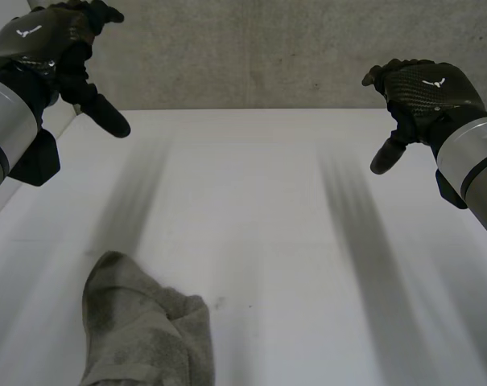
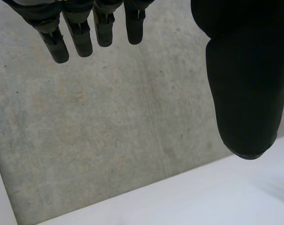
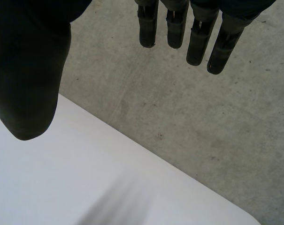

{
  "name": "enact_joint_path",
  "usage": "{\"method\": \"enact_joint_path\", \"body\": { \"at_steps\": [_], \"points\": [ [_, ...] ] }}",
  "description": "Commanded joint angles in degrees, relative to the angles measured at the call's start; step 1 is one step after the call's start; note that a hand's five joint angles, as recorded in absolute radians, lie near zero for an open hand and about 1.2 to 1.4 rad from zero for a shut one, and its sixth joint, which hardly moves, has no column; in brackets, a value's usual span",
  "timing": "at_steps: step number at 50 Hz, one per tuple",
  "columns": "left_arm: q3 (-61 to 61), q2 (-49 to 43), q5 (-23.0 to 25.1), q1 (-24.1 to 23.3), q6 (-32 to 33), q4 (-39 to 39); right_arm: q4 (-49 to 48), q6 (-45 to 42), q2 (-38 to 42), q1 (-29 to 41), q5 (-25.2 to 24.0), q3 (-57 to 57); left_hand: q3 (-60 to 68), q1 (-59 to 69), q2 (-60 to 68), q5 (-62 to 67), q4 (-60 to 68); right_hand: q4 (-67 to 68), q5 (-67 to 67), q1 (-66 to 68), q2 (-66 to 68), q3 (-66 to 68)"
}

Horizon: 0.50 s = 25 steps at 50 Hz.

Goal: Fold the towel.

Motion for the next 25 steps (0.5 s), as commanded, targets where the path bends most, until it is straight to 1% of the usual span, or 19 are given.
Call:
{"method": "enact_joint_path", "body": {
  "at_steps": [1, 3, 4, 5, 6, 8, 9, 11, 12, 13, 14, 16, 17, 19, 22, 24, 25],
  "points": [
    [-1.6, -0.2, 3.5, 0.0, 10.9, -2.4, 0.0, -0.1, 0.0, -0.1, 0.0, -0.1, 1.7, 1.4, 1.9, -0.3, 1.8, -4.7, -3.2, -2.9, -4.3, -3.8],
    [-4.3, -0.3, 6.2, 0.1, 15.3, -4.8, 0.0, -0.1, 0.0, -0.1, 0.0, -0.2, 2.1, 1.7, 2.2, 0.0, 2.1, -4.7, -3.2, -2.9, -4.3, -3.8],
    [-4.3, -0.3, 6.3, 0.1, 15.3, -4.8, -0.1, -0.1, 0.1, -0.2, -0.1, -0.2, 2.1, 1.7, 2.2, 0.0, 2.1, -4.7, -3.2, -2.9, -4.3, -3.8],
    [-5.8, -0.5, 7.8, 0.1, 16.9, -5.9, -0.1, -0.2, 0.2, -0.2, -0.2, -0.3, 2.4, 2.0, 2.6, 0.4, 2.4, -4.7, -3.2, -2.9, -4.3, -3.8],
    [-5.9, -0.5, 7.8, 0.1, 16.9, -5.9, -0.1, -0.2, 0.2, -0.2, -0.2, -0.3, 2.4, 2.0, 2.6, 0.4, 2.4, -4.7, -3.2, -2.9, -4.3, -3.8],
    [-9.6, -1.5, 11.9, 0.6, 19.4, -7.3, 0.1, -1.6, 1.3, -0.2, -1.2, -0.3, 2.8, 2.4, 2.9, 0.7, 2.8, -4.7, -3.2, -2.9, -4.3, -3.8],
    [-9.6, -1.5, 11.9, 0.6, 19.4, -7.3, 0.1, -1.6, 1.4, -0.2, -1.2, -0.3, 2.8, 2.4, 2.9, 0.7, 2.8, -4.7, -3.2, -2.9, -4.3, -3.8],
    [-14.0, -1.8, 16.4, 1.8, 21.7, -7.6, 0.2, -2.6, 2.0, -0.2, -2.1, -0.2, 2.9, 2.5, 3.1, 0.9, 2.9, -4.7, -3.2, -2.9, -4.3, -3.8],
    [-14.0, -1.8, 16.5, 1.8, 21.7, -7.6, 0.3, -3.9, 2.6, -0.2, -3.3, 0.0, 2.9, 2.5, 3.1, 0.9, 2.9, -4.7, -3.2, -2.9, -4.3, -3.8],
    [-16.2, -1.8, 18.6, 2.6, 22.9, -7.6, 0.3, -5.4, 3.5, -0.2, -4.5, 0.2, 2.9, 2.5, 3.1, 0.9, 2.9, -4.7, -3.2, -2.9, -4.3, -3.8],
    [-16.2, -1.8, 18.7, 2.6, 22.9, -7.6, 0.3, -5.5, 3.5, -0.2, -4.5, 0.2, 2.9, 2.5, 3.1, 0.9, 2.9, -4.7, -3.2, -2.9, -4.3, -3.8],
    [-20.3, -1.7, 22.2, 4.9, 25.4, -7.7, 0.8, -8.2, 5.5, -0.1, -6.2, 0.1, 3.1, 2.7, 3.2, 1.0, 3.1, -4.7, -3.2, -2.9, -4.3, -3.8],
    [-20.4, -1.7, 22.2, 4.9, 25.4, -7.7, 0.8, -8.2, 5.5, -0.1, -6.2, 0.1, 3.1, 2.7, 3.2, 1.0, 3.1, -4.7, -3.2, -2.9, -4.3, -3.8],
    [-24.3, -1.6, 25.1, 6.6, 28.2, -7.8, 0.8, -9.1, 6.1, -0.1, -6.9, 0.2, 3.6, 3.2, 3.7, 1.5, 3.6, -4.7, -3.2, -2.9, -4.3, -3.8],
    [-26.2, -1.4, 26.5, 7.0, 29.9, -7.8, 0.8, -10.3, 7.0, -0.2, -7.9, 0.3, 3.8, 3.4, 3.9, 1.7, 3.8, -4.7, -3.2, -2.9, -4.3, -3.8],
    [-29.6, -1.2, 28.4, 7.5, 33.2, -7.9, 0.8, -10.5, 8.6, -0.3, -8.4, 0.2, 3.8, 3.4, 3.9, 1.7, 3.8, -4.7, -3.2, -2.9, -4.3, -3.8],
    [-29.6, -1.2, 28.4, 7.5, 33.2, -7.9, 0.8, -10.5, 8.6, -0.3, -8.4, 0.2, 3.8, 3.4, 3.9, 1.7, 3.8, -4.7, -3.2, -2.9, -4.3, -3.8]
  ]
}}
